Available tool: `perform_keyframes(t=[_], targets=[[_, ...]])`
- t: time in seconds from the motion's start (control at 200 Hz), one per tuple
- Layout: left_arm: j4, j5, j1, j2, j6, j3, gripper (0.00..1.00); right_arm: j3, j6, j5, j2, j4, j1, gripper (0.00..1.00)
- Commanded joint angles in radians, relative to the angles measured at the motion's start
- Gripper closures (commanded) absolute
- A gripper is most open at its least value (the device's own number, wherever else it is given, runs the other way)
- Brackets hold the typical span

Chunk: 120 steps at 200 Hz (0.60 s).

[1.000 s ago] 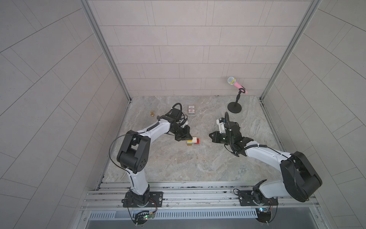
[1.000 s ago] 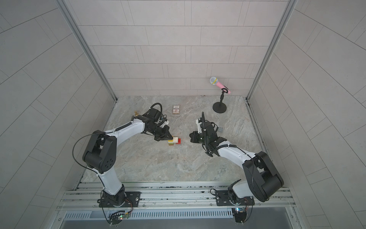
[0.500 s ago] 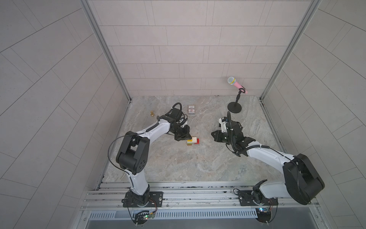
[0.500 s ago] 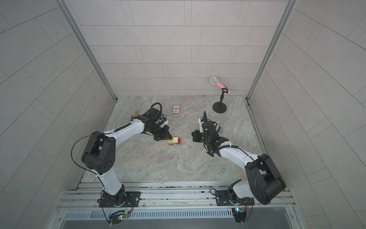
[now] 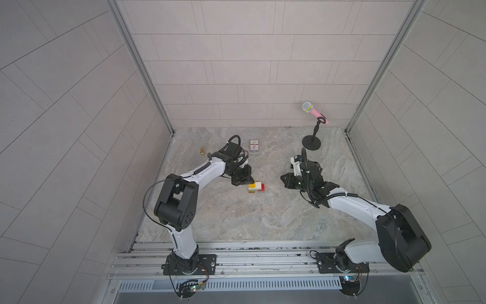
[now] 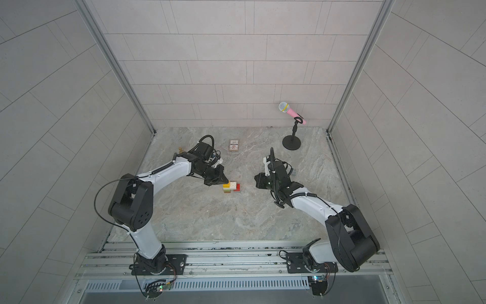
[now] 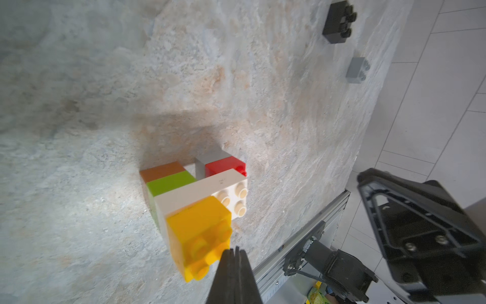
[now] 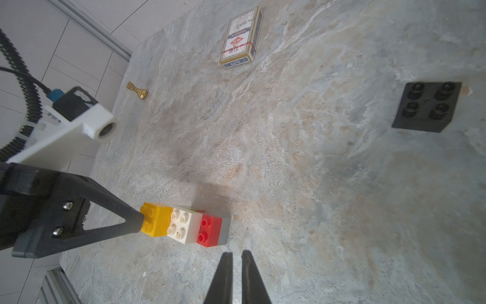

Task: Assemble the letter h with lego
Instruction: Assemble the lego brick with the lego brick.

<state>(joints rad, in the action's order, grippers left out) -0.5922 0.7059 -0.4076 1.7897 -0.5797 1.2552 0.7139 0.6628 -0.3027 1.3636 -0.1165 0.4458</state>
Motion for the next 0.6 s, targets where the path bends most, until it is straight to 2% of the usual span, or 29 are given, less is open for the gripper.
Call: perform_keyframes(t=[0.0, 0.315, 0.45, 0.51, 0.595], targets=[[-0.027, -0.039, 0.009, 0.006, 0.024, -0.044, 1.00, 0.013, -0.013, 0.018, 0.005, 0.019, -0.002, 0.88], [-0.058, -0.101, 0.033, 0.019, 0.035, -0.052, 1.00, 0.012, -0.020, 0.041, -0.007, 0.033, -0.006, 0.87], [-0.086, -0.070, 0.044, 0.061, 0.051, -0.019, 1.00, 0.010, -0.025, 0.060, -0.018, 0.047, -0.013, 0.86], [-0.084, -0.068, 0.044, 0.053, 0.048, -0.012, 0.97, 0.007, -0.026, 0.089, -0.030, 0.061, -0.020, 0.78], [-0.094, -0.063, 0.044, 0.035, 0.044, 0.016, 0.92, 0.010, -0.026, 0.172, -0.053, 0.113, -0.025, 0.57]])
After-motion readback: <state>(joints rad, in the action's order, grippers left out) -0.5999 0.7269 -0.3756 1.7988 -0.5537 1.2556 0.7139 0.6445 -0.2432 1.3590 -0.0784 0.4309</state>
